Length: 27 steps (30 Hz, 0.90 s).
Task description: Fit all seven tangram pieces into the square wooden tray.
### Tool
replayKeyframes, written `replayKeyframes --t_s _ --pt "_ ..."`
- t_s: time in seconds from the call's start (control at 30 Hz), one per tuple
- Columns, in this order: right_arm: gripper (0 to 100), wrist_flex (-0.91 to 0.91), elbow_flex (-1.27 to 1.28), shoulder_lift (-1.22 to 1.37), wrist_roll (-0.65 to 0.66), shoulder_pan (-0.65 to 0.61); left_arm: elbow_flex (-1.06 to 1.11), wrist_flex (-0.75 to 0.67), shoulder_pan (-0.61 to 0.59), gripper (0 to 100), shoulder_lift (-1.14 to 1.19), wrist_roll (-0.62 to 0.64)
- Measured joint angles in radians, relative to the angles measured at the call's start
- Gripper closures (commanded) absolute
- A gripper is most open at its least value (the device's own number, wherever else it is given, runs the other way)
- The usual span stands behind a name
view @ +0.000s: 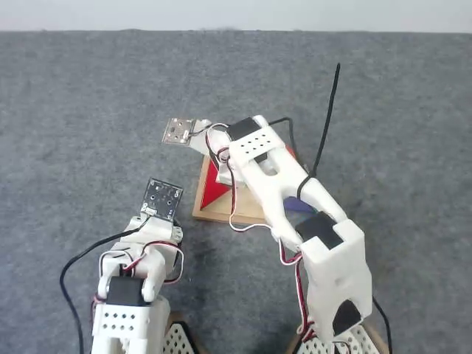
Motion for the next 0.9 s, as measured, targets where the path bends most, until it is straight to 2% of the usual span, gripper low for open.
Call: replayKeyframes --t_s 0.2,0.4,0.9 --pt "82.7 0.009 -0.002 0.000 0.041 0.000 0.000 0.000 0.000 99 0.000 0.000" --pt "68.6 0.034 -0.002 0.000 0.046 0.000 0.000 0.000 0.000 99 0.000 0.000" --pt "69.6 0.044 -0.002 0.000 0.048 0.026 0.000 0.000 0.000 99 0.000 0.000"
